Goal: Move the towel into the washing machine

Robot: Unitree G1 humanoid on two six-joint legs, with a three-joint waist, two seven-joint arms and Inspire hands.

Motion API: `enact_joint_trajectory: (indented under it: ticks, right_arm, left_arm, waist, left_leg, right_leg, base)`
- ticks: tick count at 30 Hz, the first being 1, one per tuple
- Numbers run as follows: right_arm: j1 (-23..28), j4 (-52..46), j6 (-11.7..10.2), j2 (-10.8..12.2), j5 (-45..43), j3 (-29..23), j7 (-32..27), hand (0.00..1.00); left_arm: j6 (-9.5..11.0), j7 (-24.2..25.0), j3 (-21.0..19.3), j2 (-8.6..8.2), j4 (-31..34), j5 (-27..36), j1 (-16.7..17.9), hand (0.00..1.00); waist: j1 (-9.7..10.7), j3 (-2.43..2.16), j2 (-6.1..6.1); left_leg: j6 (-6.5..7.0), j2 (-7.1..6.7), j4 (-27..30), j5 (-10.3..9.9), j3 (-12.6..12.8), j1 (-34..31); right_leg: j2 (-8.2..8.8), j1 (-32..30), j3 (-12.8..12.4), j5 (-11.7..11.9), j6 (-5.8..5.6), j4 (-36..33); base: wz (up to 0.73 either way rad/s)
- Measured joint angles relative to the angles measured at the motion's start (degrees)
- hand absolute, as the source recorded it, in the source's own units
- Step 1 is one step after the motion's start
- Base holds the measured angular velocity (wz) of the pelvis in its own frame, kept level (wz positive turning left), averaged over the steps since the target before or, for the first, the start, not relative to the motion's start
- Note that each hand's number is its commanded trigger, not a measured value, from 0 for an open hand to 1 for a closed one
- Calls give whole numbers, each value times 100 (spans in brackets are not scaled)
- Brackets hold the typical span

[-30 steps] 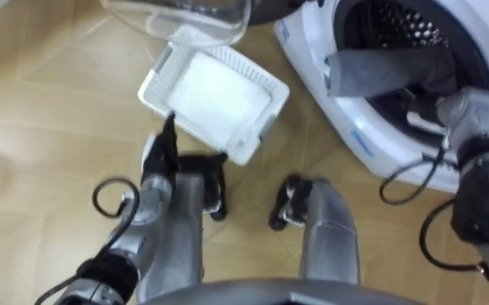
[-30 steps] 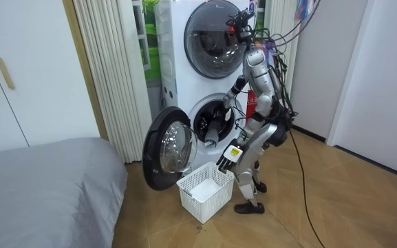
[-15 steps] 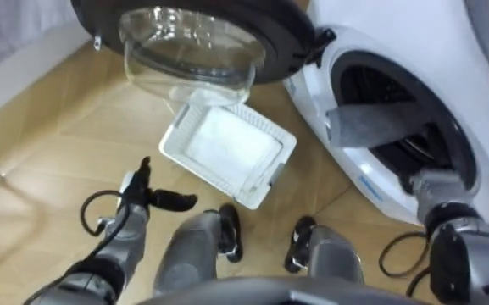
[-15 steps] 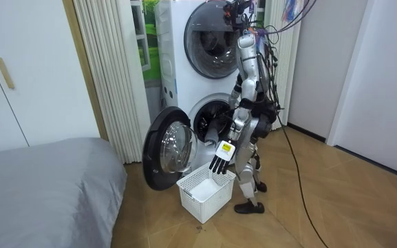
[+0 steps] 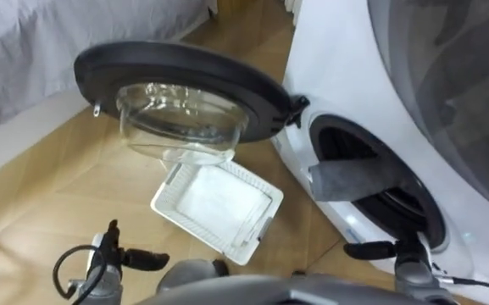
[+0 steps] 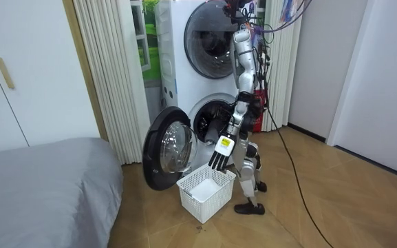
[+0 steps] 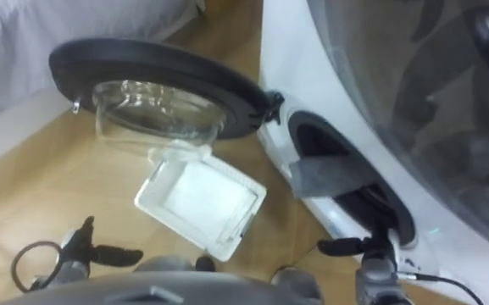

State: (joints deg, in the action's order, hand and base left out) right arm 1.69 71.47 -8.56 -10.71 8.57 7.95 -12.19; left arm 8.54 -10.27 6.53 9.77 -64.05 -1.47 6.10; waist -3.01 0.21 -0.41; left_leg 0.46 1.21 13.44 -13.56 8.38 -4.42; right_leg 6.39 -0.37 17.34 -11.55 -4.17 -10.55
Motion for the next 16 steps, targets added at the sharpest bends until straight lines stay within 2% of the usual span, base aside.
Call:
enact_joint_trajectory:
  ticks: [4, 6, 7, 8, 9, 10, 11, 12, 13, 14, 15, 16]
  right_arm:
    - [234, -43, 130, 81, -100, 7, 233, 0]
    - [292, -44, 205, 112, -117, 3, 303, 0]
    - [353, -17, 232, 132, -106, -13, 343, 0]
    - [417, -17, 238, 135, -96, -33, 368, 0]
    - [450, -18, 240, 134, -84, -52, 366, 0]
    - [487, -20, 240, 160, -10, -119, 378, 0]
    - [473, -28, 241, 188, 15, -117, 402, 0]
    - [412, -34, 242, 203, 35, -70, 528, 0]
    - [407, -49, 247, 236, 67, -62, 634, 0]
    - [417, 42, 297, 245, 127, -90, 717, 0]
    - [416, 79, 328, 241, 186, -133, 748, 0]
    - [414, 247, 378, 228, 201, -292, 817, 0]
  left_arm:
    - [-128, 55, -117, 2, -4, -274, 163, 0]
    - [-204, 64, -138, 3, -3, -285, 262, 0]
    - [-240, 88, -205, 3, -4, -297, 358, 0]
    - [-293, 93, -249, 3, -2, -325, 455, 0]
    - [-338, 98, -258, 2, -1, -338, 493, 0]
    - [-398, 110, -351, 35, 8, -420, 533, 0]
    - [-429, 116, -455, 74, 10, -467, 564, 0]
    - [-542, 153, -704, 83, -21, -618, 603, 0]
    - [-667, 249, -859, 63, -6, -802, 606, 0]
    - [-735, 332, -854, 25, 44, -826, 567, 0]
    - [-752, 371, -838, 12, 111, -826, 536, 0]
    - [-771, 393, -819, -20, 277, -843, 464, 0]
  waist:
    - [-32, -3, -24]
    - [-33, -4, -25]
    - [-37, 1, -23]
    - [-35, 8, 3]
    - [-28, 22, 41]
    - [-35, 69, 107]
    - [-50, 58, 81]
    - [-1, 43, 22]
    - [194, 40, 12]
    - [304, 64, -52]
    - [347, 72, -66]
    - [336, 63, -108]
  left_leg:
    - [-29, 22, -241, 18, -38, 424]
    - [-30, 22, -308, 19, -246, 577]
    - [-30, 22, -378, 19, -466, 726]
    - [-30, 56, -452, 20, -729, 896]
    - [-30, 115, -486, 24, -885, 1009]
    - [-34, 309, -503, 25, -1332, 1154]
    - [-39, 346, -489, 24, -1458, 1164]
    - [-197, 403, -422, -40, -1454, 1085]
    - [-362, 417, -333, -87, -1216, 1004]
    - [-363, 363, -333, -131, -864, 870]
    - [-325, 249, -430, -116, -777, 725]
    - [-131, -11, -731, 139, -730, 478]
  right_leg:
    - [-64, 293, -10, 0, 0, 95]
    - [-82, 380, -34, 0, 0, 83]
    - [-99, 477, -37, 0, 0, 72]
    - [-128, 548, 13, -2, 3, -89]
    - [-152, 495, 25, -10, 18, -308]
    - [-361, 304, -242, -173, 303, -436]
    - [-503, 239, -489, -127, 447, -15]
    - [-646, 221, -554, 332, 482, 466]
    - [-661, 300, -527, 378, 517, 443]
    - [-587, 369, -917, 377, 517, 446]
    - [-516, 401, -1182, 376, 514, 459]
    - [-358, 405, -1430, 326, 433, 449]
  base:
    - [-7]
    - [-17]
    - [-19]
    - [-20]
    - [-25]
    - [-33]
    - [-36]
    - [10]
    - [59]
    - [93]
    - [109]
    - [74]
